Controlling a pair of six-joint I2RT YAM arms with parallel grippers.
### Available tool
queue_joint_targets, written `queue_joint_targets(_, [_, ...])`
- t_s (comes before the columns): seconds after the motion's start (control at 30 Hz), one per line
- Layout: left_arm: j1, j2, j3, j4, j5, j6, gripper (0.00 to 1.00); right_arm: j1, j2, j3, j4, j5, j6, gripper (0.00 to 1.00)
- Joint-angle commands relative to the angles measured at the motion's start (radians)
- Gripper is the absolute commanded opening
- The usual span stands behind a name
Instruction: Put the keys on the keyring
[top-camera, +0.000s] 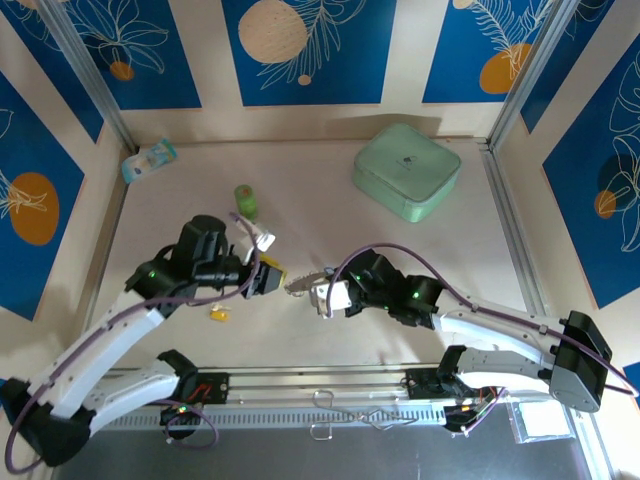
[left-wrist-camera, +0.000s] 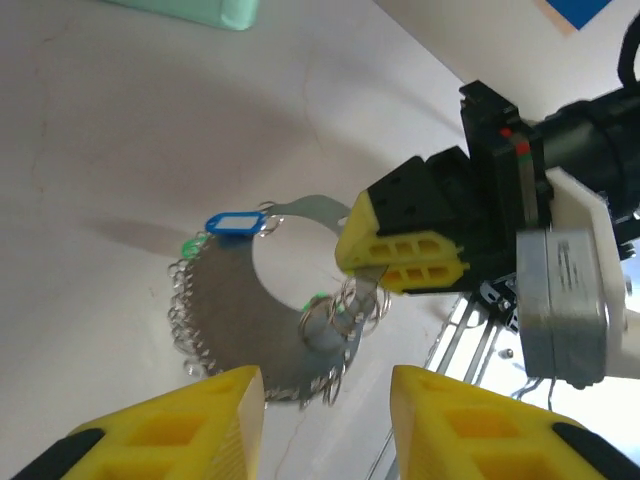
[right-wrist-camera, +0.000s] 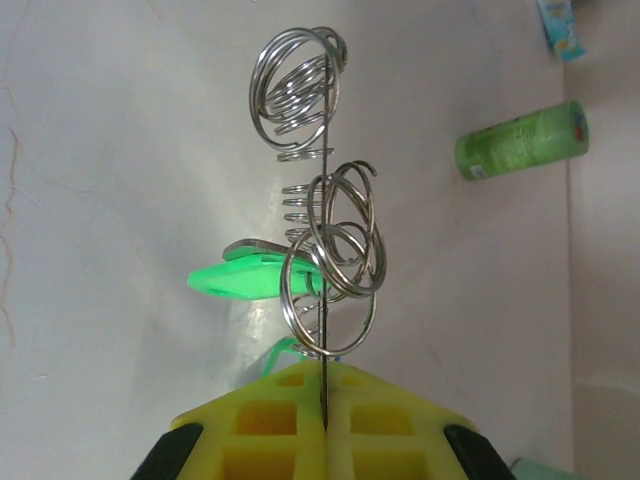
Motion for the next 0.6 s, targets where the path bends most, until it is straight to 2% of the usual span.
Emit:
queue_joint_targets(0.0, [-0.023,-0.081,-0.149,0.128,-0.003,-0.180,0.37,-0.020,-0.003,0.062,-0.046,-0.064,0.137,0.00])
queue_joint_targets(0.07, [-0.031,-0.122,-0.226,0.225,0.030,-0.225,0.37,-0.029,-0.005,0.081,-0.086,-0.113,0.191,0.00])
queue_joint_targets(0.2, [-0.032,-0.127,-0.279,0.355,0.107,-0.225,0.37,-0.044,-0.003,0.122,-0.158,-0.205,0.282,0.00])
queue_joint_targets(0.37, [-0.032,-0.095,-0.333,0.493,0.197,-0.230,0.37,-0.046,0.009,0.145,-0.189,-0.227,0.342,0.00])
queue_joint_targets(0.57, [-0.030,-0.107,-0.348,0.493,0.207,-0.231,0.33,-0.044,0.023,0.166,-0.196,-0.231,0.357,0.00])
